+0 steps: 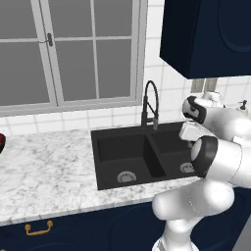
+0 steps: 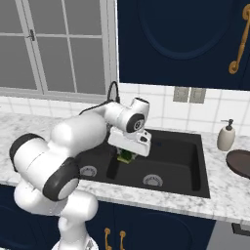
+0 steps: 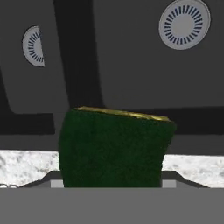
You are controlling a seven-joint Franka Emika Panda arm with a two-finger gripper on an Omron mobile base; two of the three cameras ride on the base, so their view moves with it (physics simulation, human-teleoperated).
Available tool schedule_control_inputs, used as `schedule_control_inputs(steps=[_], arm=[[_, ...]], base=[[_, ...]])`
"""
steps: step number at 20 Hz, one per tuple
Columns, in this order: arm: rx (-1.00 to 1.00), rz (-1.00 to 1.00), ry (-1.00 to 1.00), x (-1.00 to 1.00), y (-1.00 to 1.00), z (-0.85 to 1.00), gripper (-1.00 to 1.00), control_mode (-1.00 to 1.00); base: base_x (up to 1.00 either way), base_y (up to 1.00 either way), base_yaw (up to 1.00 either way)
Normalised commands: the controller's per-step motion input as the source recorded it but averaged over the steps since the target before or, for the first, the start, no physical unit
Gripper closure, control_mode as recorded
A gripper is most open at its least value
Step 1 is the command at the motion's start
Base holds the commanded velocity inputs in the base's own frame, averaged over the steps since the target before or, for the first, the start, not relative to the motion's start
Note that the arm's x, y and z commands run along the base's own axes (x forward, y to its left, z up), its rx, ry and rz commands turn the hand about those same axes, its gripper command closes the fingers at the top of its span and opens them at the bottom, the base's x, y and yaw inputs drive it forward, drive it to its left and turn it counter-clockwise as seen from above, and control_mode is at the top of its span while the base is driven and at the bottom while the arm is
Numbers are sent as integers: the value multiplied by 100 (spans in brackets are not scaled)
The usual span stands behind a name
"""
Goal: Pick the pan and sponge and place them into the sink. Then turn on the water.
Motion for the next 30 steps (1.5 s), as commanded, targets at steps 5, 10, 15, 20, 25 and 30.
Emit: schedule_control_inputs(steps=[5,10,15,20,25,30], arm=[[0,-9,3,51,-54,-41,100,-100],[0,-4,4,27,-38,-24,100,-100],[-6,-4,0,40,-41,-39,100,-100],[-9,-3,0,52,-26,-50,100,-100],[-10,-1,0,32,-10,-68,100,-100],[-4,0,-1,7,-5,-81,100,-100]], base=[[0,0,0],[0,0,0],[0,0,0],[0,0,0],[0,0,0],[0,0,0]])
